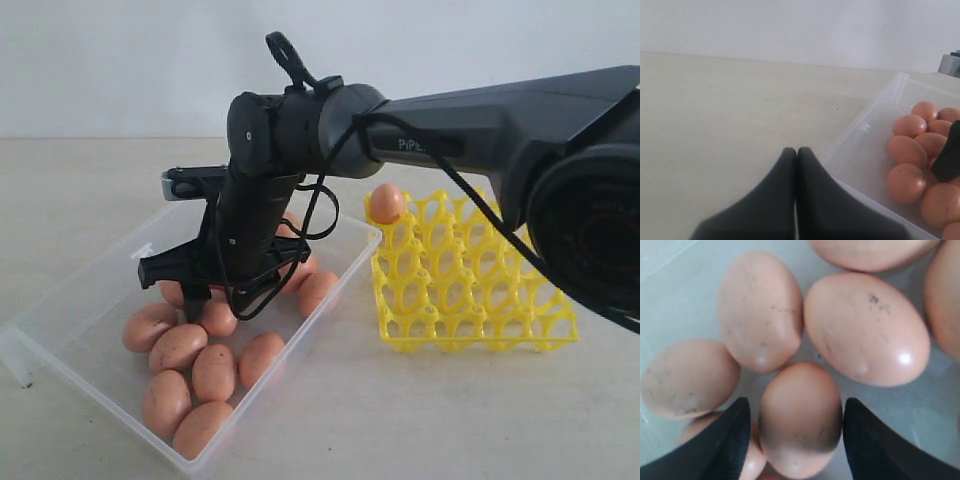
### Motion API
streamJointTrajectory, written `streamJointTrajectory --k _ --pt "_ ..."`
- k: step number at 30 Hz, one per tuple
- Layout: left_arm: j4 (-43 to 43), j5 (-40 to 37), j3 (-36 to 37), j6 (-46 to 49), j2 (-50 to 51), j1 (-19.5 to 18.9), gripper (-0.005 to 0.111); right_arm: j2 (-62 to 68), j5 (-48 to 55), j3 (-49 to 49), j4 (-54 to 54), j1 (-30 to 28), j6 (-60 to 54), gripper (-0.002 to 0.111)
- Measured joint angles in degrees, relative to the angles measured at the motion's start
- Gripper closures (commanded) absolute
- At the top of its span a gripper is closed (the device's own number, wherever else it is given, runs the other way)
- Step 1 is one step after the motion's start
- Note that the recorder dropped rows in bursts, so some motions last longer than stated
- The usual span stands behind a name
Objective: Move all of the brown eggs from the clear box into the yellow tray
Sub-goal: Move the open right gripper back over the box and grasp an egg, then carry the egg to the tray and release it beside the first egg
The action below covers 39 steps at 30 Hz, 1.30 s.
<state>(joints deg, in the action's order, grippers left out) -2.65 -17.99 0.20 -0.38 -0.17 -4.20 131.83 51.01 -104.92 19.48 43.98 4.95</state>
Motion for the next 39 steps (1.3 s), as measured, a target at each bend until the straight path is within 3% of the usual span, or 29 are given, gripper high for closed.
streamJointTrajectory --k 4,12,14,15,24,29,31,34,36,39 --pt "0.0 0.0 0.0 0.0 0.0 0.0 0.111 0.6 -1.5 0.0 0.5 0.0 1.2 0.058" --pt "0.0 0.0 0.0 0.0 0.0 0.0 0.111 1.0 -0.8 -0.1 0.0 0.0 0.0 0.088" --pt "0.0 0.0 0.0 0.0 0.0 0.0 0.111 1.0 -0.1 -0.1 -0.1 0.0 -1.6 0.105" --pt "0.0 0.0 0.0 0.0 0.0 0.0 0.111 1.0 0.3 -0.1 -0.4 0.0 -2.3 0.108" --pt "0.0 0.0 0.0 0.0 0.0 0.0 0.111 -0.8 0.2 0.0 -2.4 0.0 -3.4 0.108" --pt "0.0 0.0 0.0 0.0 0.0 0.0 0.111 -7.7 -8.7 0.4 -7.9 0.9 -1.2 0.109" --pt "0.0 0.0 0.0 0.0 0.0 0.0 0.111 -12.6 -15.4 2.8 -15.1 2.6 2.5 0.109" --pt "0.0 0.0 0.0 0.0 0.0 0.0 0.111 -20.8 -27.0 11.9 -37.1 6.9 18.3 0.109" --pt "0.0 0.0 0.0 0.0 0.0 0.0 0.111 -26.4 -29.9 20.0 -60.3 9.1 38.9 0.109" --pt "0.0 0.0 0.0 0.0 0.0 0.0 0.111 -32.5 -20.4 32.3 -94.5 9.8 75.0 0.109"
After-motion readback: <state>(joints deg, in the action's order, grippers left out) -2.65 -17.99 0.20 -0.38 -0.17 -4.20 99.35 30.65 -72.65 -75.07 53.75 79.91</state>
